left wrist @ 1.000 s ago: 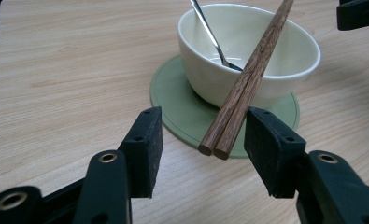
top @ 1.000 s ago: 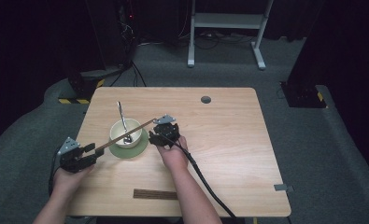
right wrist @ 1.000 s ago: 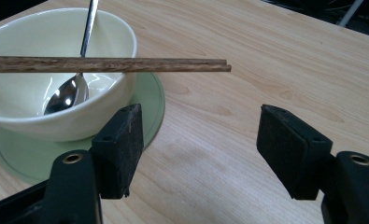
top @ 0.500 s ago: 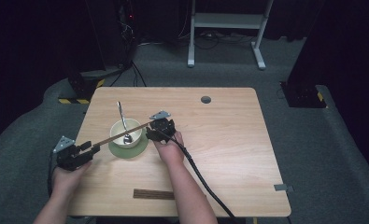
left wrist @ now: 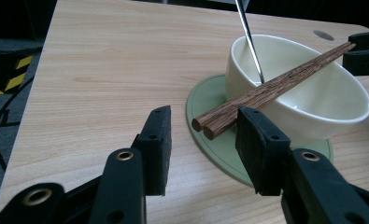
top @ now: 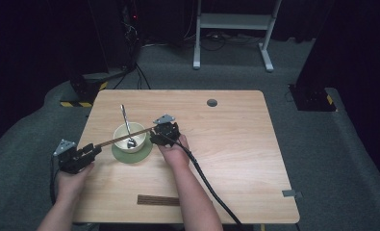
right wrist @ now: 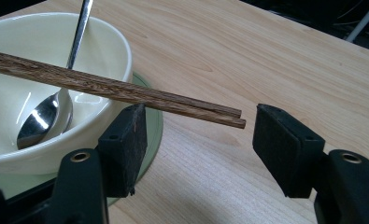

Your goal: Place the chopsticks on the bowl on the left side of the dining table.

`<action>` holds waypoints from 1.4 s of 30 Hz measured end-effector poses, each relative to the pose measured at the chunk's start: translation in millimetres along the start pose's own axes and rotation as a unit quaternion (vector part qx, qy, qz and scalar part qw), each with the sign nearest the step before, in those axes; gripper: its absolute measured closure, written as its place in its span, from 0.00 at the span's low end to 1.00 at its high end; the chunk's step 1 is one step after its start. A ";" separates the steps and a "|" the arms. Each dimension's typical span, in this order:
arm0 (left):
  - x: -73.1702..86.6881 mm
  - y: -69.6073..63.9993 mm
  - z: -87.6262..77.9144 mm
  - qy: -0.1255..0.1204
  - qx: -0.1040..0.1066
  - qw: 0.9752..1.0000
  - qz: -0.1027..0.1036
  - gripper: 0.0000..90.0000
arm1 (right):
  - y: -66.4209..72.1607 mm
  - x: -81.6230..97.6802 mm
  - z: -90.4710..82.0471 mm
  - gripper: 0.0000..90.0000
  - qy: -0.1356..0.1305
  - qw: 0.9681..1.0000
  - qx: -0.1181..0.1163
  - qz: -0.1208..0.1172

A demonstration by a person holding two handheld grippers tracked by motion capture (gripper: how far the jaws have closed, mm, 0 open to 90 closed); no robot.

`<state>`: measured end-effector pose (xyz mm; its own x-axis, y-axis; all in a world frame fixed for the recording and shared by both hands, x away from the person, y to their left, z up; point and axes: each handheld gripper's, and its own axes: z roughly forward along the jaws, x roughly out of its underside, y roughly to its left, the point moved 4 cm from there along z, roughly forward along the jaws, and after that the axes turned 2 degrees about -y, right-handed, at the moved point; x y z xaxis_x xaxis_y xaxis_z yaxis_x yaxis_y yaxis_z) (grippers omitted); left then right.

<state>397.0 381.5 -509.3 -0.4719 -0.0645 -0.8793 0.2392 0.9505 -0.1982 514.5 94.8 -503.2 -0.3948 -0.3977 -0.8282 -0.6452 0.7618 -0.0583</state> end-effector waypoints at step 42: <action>1.9 -2.9 2.9 0.003 -0.003 0.999 0.038 0.61 | -2.9 23.2 -41.8 0.59 -0.004 0.999 0.034 0.004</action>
<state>397.8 377.8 -511.7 -0.4583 0.0102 -0.8888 0.2692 0.9546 -0.1279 479.8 62.0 -498.9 -0.3931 -0.3879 -0.8337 -0.5965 0.7976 -0.0899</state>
